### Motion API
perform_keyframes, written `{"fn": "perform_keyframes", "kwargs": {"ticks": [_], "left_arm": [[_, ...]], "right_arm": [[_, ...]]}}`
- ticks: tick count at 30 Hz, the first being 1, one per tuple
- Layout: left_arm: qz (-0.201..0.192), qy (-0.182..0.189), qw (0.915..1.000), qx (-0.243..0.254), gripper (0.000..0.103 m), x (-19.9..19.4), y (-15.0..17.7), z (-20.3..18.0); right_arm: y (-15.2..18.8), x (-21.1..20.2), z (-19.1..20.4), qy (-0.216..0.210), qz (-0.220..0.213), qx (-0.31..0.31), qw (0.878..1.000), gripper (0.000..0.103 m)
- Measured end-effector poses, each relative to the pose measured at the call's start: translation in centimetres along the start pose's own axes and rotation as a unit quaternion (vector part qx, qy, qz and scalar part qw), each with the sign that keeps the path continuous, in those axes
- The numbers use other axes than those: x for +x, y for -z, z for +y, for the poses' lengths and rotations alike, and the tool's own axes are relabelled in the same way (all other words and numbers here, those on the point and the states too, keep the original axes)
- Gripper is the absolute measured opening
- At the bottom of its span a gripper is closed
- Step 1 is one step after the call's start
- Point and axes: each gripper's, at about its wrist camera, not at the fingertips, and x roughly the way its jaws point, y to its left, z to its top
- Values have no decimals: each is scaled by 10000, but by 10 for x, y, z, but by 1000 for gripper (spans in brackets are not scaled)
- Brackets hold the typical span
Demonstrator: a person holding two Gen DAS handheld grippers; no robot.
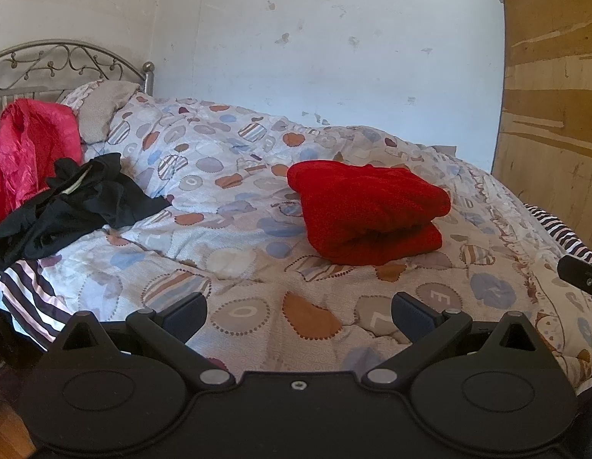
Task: Fold small clothes
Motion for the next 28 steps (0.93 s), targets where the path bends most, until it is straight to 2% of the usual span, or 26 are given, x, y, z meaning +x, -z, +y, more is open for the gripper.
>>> {"fn": "perform_keyframes", "kwargs": {"ticks": [6,28], "left_arm": [[34,-106,9999,38,102,1,0,-2],[166,-76,9998,59,102,10,0,-7]], "right_arm": [[0,0,0,0,-1,0,10000,103],[6,5,-2,8,152,71,9999,103]]}}
